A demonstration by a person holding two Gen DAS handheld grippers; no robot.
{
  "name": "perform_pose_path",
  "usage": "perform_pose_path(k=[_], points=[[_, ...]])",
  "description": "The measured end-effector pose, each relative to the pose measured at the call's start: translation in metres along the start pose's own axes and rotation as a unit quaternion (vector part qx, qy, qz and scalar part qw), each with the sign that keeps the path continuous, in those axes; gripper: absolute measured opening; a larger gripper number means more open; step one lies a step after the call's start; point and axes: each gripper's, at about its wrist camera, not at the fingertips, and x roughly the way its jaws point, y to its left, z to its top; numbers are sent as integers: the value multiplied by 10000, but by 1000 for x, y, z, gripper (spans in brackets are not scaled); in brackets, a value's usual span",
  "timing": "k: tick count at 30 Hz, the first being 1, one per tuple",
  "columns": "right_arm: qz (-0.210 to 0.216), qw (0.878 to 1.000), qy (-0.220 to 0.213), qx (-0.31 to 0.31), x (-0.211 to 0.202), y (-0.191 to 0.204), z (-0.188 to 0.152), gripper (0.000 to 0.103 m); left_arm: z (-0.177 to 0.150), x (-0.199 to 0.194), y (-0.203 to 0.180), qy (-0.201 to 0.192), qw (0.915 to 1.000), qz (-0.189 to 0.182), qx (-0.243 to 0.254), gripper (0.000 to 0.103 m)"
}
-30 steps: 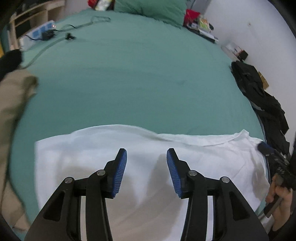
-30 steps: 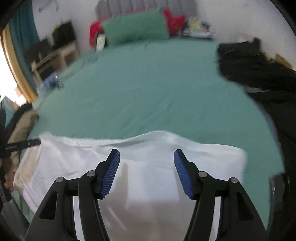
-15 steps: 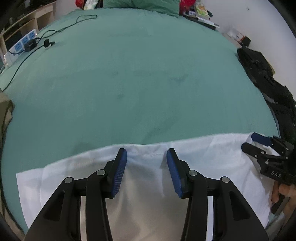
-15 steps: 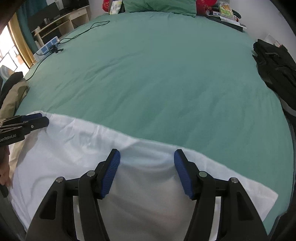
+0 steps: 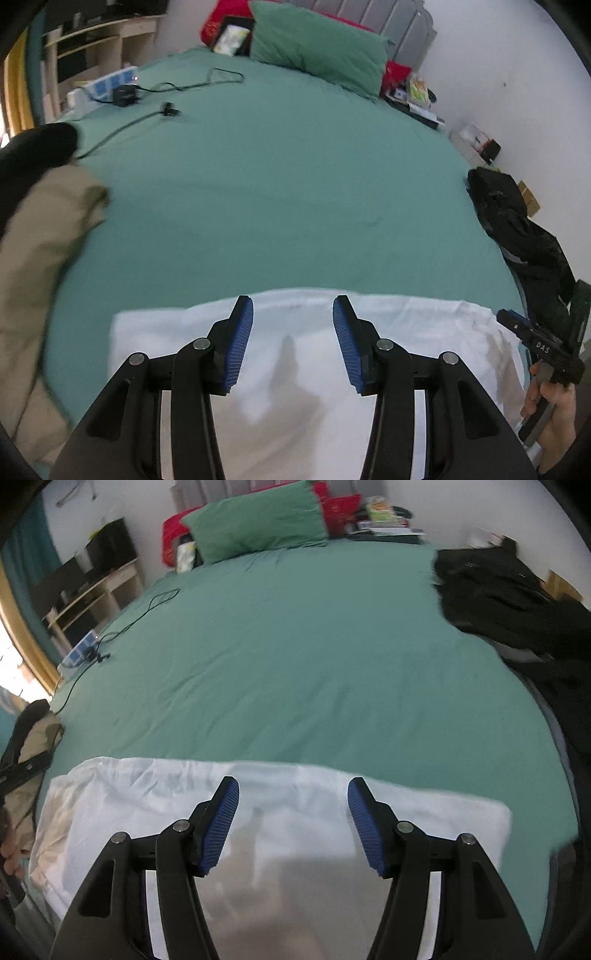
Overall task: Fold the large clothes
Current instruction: 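Grasp the white jacket edge with both tools and lift it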
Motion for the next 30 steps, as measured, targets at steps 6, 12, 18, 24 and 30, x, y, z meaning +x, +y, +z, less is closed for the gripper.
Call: perform_pose_path(k=[6, 12, 18, 24, 30], points=[[-175, 9997, -180, -49, -40, -1, -39, 61, -38, -48, 28, -137, 9995, 22, -293, 48], [-546, 9968, 51, -576, -48, 19, -80, 66, -86, -40, 43, 351, 9969, -248, -654, 48], [-906, 9938, 253, -595, -43, 10, -103, 82, -116, -25, 47, 448, 9980, 109, -443, 48], [-969, 9945, 349, -196, -45, -10, -117, 94, -115, -39, 53, 156, 9968, 522, -580, 48], [-1098, 9933, 271, 221, -64, -27, -133, 94, -122, -62, 44, -168, 9981, 392, -447, 48]])
